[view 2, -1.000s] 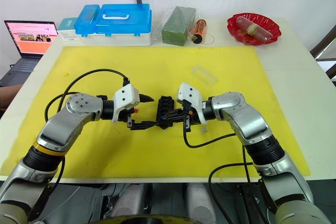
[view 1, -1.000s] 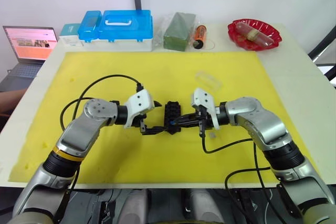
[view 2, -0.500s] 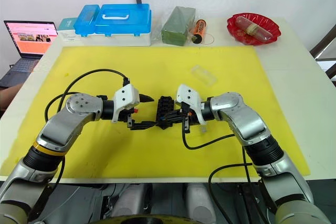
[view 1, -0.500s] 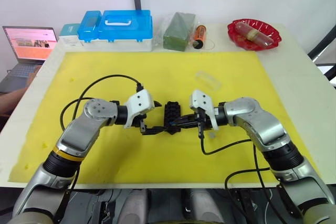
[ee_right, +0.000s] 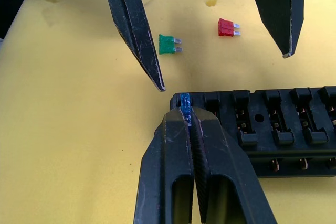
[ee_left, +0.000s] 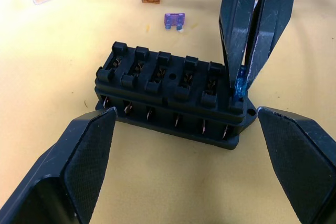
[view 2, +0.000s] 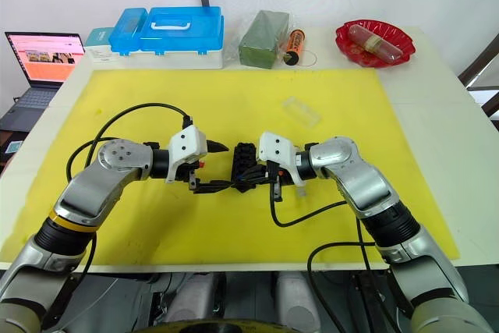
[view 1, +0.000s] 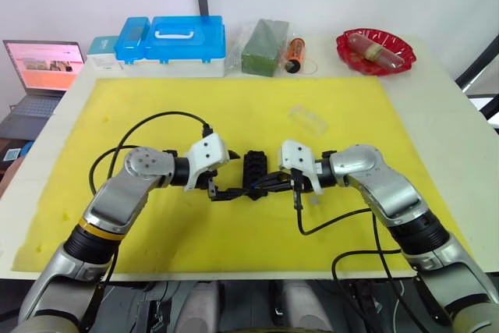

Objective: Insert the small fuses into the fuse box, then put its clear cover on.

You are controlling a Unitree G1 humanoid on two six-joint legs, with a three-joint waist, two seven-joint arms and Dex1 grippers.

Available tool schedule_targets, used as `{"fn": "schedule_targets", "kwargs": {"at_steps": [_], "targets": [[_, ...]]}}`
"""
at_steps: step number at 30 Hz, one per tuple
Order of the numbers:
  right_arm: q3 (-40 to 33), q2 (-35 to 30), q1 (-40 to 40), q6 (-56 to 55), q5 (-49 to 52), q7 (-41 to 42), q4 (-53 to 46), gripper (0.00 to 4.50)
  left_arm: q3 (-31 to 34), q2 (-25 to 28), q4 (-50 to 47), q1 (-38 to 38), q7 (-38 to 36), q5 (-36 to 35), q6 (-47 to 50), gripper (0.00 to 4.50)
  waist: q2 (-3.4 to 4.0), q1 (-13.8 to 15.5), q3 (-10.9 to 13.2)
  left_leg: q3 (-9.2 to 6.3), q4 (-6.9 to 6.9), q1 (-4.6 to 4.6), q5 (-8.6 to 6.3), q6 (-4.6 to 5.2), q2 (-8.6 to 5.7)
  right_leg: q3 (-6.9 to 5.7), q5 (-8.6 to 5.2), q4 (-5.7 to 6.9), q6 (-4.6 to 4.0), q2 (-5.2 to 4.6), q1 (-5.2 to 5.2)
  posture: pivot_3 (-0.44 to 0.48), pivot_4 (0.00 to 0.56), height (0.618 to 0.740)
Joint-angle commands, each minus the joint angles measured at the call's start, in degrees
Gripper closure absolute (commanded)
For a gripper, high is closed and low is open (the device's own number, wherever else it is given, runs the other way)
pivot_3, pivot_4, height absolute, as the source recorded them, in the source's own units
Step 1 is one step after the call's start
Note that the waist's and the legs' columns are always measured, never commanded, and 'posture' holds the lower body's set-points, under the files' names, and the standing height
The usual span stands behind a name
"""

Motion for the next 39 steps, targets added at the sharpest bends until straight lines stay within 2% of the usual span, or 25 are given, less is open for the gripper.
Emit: {"fn": "schedule_targets", "kwargs": {"at_steps": [1, 4, 7, 10, 22, 31, 34, 37, 39], "targets": [[-1.2, 0.6, -0.5, 1.7, 0.7, -0.5, 0.7, 4.47, 0.3, 0.1, -1.7, -0.4, 0.4, 0.2, -0.1, 0.0, 0.0, 0.0, 0.0, 0.0, 0.0, 0.0, 0.0, 0.0, 0.0, 0.0, 0.0, 0.0, 0.0, 0.0, 0.0, 0.0, 0.15, 0.74], [-2.1, 0.8, -0.7, 2.8, 1.9, -0.2, -0.2, 4.47, 0.2, 0.1, -1.7, -0.5, 0.4, 0.2, -0.1, 0.0, 0.0, 0.0, 0.0, 0.0, 0.0, 0.0, 0.0, 0.0, 0.0, 0.0, 0.0, 0.0, 0.0, 0.0, 0.0, 0.0, 0.15, 0.74], [-2.6, 0.8, -1.0, 3.3, 2.4, -0.4, -0.9, 3.83, 0.2, 0.1, -1.7, -0.4, 0.4, 0.2, -0.1, 0.0, 0.0, 0.0, 0.0, 0.0, 0.0, -0.01, 0.0, 0.0, 0.0, 0.0, 0.0, 0.0, 0.0, 0.0, 0.0, 0.0, 0.15, 0.74], [-2.8, 0.6, -1.3, 3.1, 2.5, -0.2, -1.3, 2.85, 0.2, 0.0, -1.5, -0.6, 0.4, 0.2, -0.1, 0.0, 0.0, 0.0, 0.0, 0.0, 0.0, -0.01, 0.0, 0.0, 0.0, 0.0, 0.0, 0.0, 0.0, 0.0, 0.0, 0.0, 0.15, 0.74], [-5.5, 1.0, -3.2, 7.3, 6.8, -0.6, -4.6, 2.85, 0.2, -0.1, -1.5, -0.5, 0.5, 0.2, -0.1, 0.0, 0.01, 0.0, 0.0, -0.01, -0.01, -0.05, 0.0, 0.0, 0.0, 0.0, 0.0, -0.01, 0.01, 0.0, -0.03, 0.0, 0.15, 0.74], [-5.5, 2.2, -4.2, 8.6, 7.6, -1.6, -3.6, 2.85, 0.4, 0.3, -1.0, -0.7, 0.1, 0.3, -0.5, 0.0, 0.01, 0.0, 0.0, -0.01, -0.02, -0.06, 0.0, 0.0, 0.0, -0.01, 0.0, -0.03, 0.01, -0.01, -0.04, 0.0, 0.15, 0.74], [-4.6, 3.2, -3.5, 7.3, 7.1, -1.5, -2.3, 3.46, 0.6, 0.4, -0.3, -0.9, 0.2, 0.5, -0.9, 0.0, 0.01, 0.0, 0.0, -0.01, -0.02, -0.06, 0.0, 0.0, 0.0, -0.01, 0.0, -0.03, 0.01, -0.01, -0.04, 0.0, 0.15, 0.74], [-4.3, 3.4, -3.0, 6.5, 6.8, -1.3, -1.5, 4.41, 0.7, 0.5, 0.0, -0.8, 0.2, 0.6, -1.1, 0.0, 0.02, 0.0, 0.0, -0.01, -0.02, -0.06, 0.0, 0.0, 0.0, -0.01, 0.0, -0.03, 0.01, 0.0, -0.04, 0.0, 0.15, 0.74], [-4.2, 3.5, -2.7, 5.8, 6.5, -1.1, -0.9, 4.48, 0.7, 0.5, -0.1, -0.7, 0.3, 0.7, -1.1, 0.0, 0.02, 0.0, 0.0, -0.01, -0.02, -0.07, 0.0, 0.0, 0.0, -0.01, 0.0, -0.03, 0.01, 0.0, -0.05, 0.0, 0.15, 0.74]]}}
